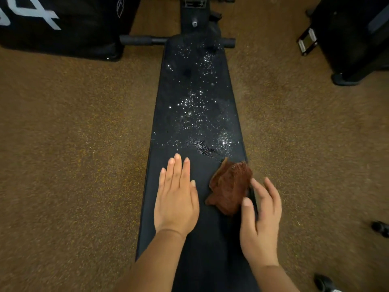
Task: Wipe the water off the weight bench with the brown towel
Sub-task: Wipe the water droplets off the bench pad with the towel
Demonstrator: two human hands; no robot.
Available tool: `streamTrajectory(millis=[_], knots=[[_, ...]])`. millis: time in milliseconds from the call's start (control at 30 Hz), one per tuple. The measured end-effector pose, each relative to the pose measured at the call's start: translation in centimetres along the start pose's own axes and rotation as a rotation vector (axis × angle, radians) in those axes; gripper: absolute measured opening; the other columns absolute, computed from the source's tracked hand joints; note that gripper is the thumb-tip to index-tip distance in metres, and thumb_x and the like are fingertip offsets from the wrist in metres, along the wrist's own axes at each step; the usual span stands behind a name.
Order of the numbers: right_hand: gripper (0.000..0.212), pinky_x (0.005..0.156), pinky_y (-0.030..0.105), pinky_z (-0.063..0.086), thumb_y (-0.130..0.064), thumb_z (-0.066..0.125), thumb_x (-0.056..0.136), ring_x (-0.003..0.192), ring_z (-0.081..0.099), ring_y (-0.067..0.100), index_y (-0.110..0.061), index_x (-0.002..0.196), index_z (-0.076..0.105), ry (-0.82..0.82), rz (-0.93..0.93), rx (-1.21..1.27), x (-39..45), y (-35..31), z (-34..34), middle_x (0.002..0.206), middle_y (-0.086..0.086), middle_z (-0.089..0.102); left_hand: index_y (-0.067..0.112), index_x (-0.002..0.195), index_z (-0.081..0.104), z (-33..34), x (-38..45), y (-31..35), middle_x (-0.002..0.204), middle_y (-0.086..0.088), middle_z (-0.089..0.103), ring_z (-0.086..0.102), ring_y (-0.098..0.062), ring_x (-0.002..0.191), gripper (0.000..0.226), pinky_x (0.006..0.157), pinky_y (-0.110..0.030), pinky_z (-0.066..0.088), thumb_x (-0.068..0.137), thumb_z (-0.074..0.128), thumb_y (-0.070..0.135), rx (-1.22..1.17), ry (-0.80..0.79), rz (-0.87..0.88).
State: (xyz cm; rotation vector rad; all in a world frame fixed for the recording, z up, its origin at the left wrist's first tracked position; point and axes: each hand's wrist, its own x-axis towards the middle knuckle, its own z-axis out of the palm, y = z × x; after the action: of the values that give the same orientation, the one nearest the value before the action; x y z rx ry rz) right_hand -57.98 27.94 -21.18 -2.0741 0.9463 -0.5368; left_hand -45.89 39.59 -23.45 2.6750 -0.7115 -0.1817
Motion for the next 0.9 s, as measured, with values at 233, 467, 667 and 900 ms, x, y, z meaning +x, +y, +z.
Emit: streamTrajectory(millis=[233,467,667,900], knots=[[0.046,0.111,0.04,0.032,-0.037,0.062,0.084,0.132,0.041,0.024,-0.017,0.126,0.058,-0.372,-0.354,-0.29,2.5,-0.8,1.7,0.134,0.003,0.052,0.01,0.147,0.019,0.1,0.0,0.0,0.156,-0.009,0.013,0.003,-0.019,0.144,0.054,0.116,-0.037,0.003,0.095,0.02,0.026,0.031,-0.015,0.01],[0.029,0.098,0.024,0.032,-0.021,0.057,0.084,0.103,0.054,0.028,-0.007,0.107,0.065,-0.136,-0.286,-0.333,6.2,1.8,-0.4,0.108,0.01,0.062,0.01,0.147,0.022,0.0,0.0,0.1,0.156,-0.009,0.014,0.005,-0.019,0.144,0.054,0.116,-0.038,0.006,0.095,0.022,0.026,0.026,-0.001,0.008],[0.041,0.107,0.03,0.032,-0.012,0.068,0.083,0.119,0.048,0.02,-0.009,0.123,0.058,-0.271,-0.338,-0.273,2.8,0.8,0.8,0.124,0.005,0.056,0.011,0.147,0.019,0.2,0.0,-0.1,0.156,-0.008,0.013,0.003,-0.018,0.144,0.053,0.116,-0.037,0.004,0.096,0.024,0.026,0.03,-0.007,0.012],[0.028,0.103,0.018,0.029,-0.003,0.062,0.081,0.107,0.053,0.025,-0.007,0.109,0.066,-0.12,-0.267,-0.295,5.4,1.7,0.4,0.111,0.009,0.063,0.012,0.147,0.02,0.1,0.1,0.1,0.156,-0.006,0.013,0.002,-0.016,0.144,0.053,0.116,-0.036,0.003,0.096,0.022,0.027,0.01,-0.007,0.012]])
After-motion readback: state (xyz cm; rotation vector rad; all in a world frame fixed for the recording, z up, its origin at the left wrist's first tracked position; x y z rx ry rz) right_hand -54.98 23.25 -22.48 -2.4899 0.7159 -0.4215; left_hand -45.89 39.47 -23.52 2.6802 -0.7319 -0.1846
